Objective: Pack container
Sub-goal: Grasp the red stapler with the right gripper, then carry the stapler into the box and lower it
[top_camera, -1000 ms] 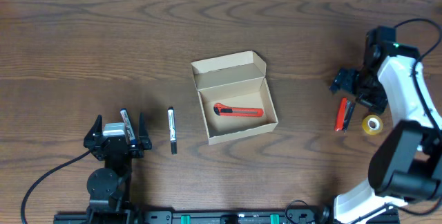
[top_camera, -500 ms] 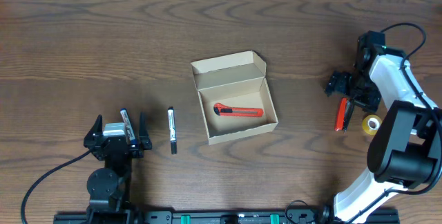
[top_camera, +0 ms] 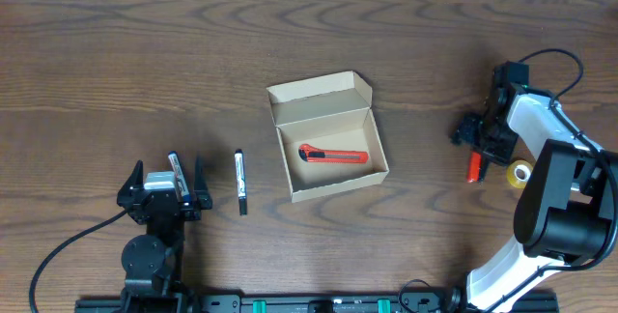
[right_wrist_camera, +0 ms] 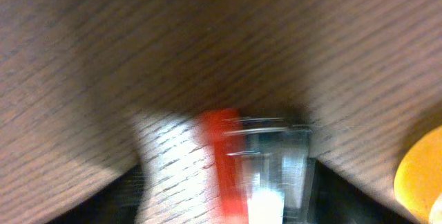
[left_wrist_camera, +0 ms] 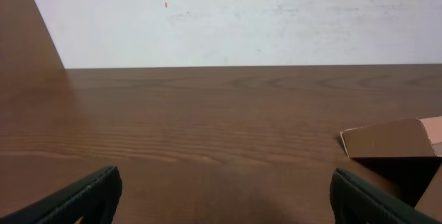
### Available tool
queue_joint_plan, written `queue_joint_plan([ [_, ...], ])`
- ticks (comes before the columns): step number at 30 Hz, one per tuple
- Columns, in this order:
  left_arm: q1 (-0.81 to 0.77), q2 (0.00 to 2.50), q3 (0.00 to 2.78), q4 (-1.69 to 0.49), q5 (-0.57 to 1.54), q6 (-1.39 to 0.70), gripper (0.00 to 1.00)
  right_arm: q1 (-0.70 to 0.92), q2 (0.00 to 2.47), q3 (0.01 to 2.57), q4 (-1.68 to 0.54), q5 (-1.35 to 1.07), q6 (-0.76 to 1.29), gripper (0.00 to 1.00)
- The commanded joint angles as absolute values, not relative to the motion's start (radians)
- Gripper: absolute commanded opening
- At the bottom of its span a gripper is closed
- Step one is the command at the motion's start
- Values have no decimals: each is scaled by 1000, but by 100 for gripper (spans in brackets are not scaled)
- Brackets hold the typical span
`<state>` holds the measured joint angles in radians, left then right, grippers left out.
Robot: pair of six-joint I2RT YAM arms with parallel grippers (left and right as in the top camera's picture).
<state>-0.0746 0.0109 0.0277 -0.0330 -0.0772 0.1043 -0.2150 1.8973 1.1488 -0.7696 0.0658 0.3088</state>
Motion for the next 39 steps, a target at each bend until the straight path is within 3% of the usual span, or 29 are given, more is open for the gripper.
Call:
queue_joint_plan([
  [1, -72, 5, 5, -68, -77, 97, 95, -221, 1916, 1110, -776, 96, 306, 23],
  [2, -72, 5, 5, -68, -77, 97, 96, -221, 1916, 1110, -776, 96, 306, 9],
  [3, -72, 5, 5, -68, -77, 97, 95, -221, 1916, 1110, -776, 96, 306, 1],
  [17, -72, 5, 5, -68, -77, 97, 95, -201, 1905, 1113, -755, 14, 244, 1],
  [25, -72, 5, 5, -68, -77, 97, 95, -54, 1671, 1152, -773, -10, 146, 1],
  [32, -72, 5, 5, -68, -76, 97, 95, 209, 1434, 1234, -831, -62, -217, 2],
  [39, -72, 5, 5, -68, -75, 97, 95, 515, 1386, 1312, -1005, -109, -750, 1],
])
